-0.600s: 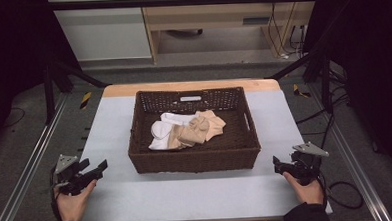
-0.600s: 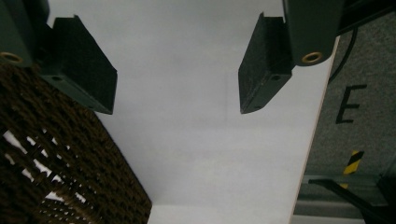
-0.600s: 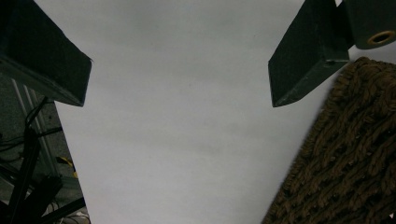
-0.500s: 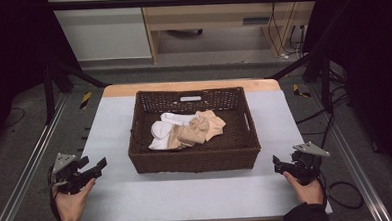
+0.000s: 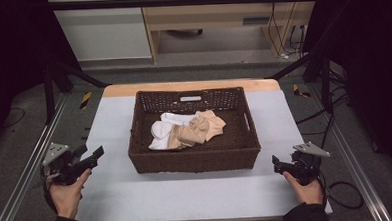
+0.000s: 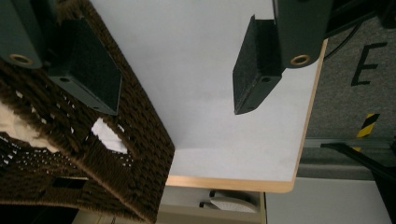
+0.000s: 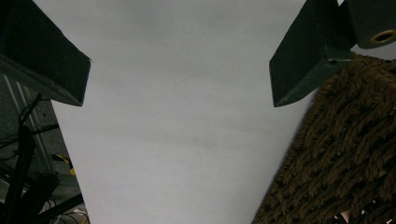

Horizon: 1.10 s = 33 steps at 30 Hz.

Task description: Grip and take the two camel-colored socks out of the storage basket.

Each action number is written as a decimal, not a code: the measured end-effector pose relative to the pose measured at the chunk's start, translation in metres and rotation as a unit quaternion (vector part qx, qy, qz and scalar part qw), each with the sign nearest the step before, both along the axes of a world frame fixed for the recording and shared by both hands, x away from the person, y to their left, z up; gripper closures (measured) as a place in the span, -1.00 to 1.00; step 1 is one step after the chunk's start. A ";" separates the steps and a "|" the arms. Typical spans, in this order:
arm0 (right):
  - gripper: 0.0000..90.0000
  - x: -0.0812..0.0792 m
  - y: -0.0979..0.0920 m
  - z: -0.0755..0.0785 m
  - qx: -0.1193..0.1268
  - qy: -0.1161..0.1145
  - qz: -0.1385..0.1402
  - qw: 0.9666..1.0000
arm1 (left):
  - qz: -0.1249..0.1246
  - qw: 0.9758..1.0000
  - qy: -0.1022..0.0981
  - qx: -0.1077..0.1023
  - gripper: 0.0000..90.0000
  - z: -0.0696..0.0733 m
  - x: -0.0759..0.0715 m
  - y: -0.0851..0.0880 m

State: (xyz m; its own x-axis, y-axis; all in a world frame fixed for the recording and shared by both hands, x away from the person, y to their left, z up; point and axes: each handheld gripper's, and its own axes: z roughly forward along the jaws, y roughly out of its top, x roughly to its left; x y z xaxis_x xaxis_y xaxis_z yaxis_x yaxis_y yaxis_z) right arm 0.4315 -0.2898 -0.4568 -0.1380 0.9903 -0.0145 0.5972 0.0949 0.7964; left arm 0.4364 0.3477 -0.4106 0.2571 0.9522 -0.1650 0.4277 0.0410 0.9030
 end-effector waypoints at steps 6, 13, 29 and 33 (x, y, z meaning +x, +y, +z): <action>-0.88 0.000 0.001 -0.001 -0.003 -0.001 0.005 1.000 | -0.003 1.000 -0.016 -0.007 -0.19 0.018 0.005 -0.006; -0.89 0.002 0.003 -0.002 -0.004 -0.002 0.010 1.000 | -0.018 0.999 -0.042 -0.004 -0.13 0.045 0.012 -0.025; -0.89 0.004 0.003 -0.003 -0.008 -0.002 0.007 1.000 | -0.064 0.996 -0.058 0.018 -0.08 0.086 0.031 -0.079; -0.89 0.005 0.004 -0.003 -0.010 0.000 0.009 1.000 | -0.071 0.995 -0.069 0.027 -0.08 0.096 0.037 -0.092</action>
State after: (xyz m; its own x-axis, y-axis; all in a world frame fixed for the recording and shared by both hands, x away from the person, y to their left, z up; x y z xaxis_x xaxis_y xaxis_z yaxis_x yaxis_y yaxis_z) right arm 0.4369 -0.2854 -0.4597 -0.1561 0.9871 -0.0341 0.5950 0.1216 0.7944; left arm 0.4730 0.2561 -0.3151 0.4066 0.9111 -0.0680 0.2967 -0.0613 0.9530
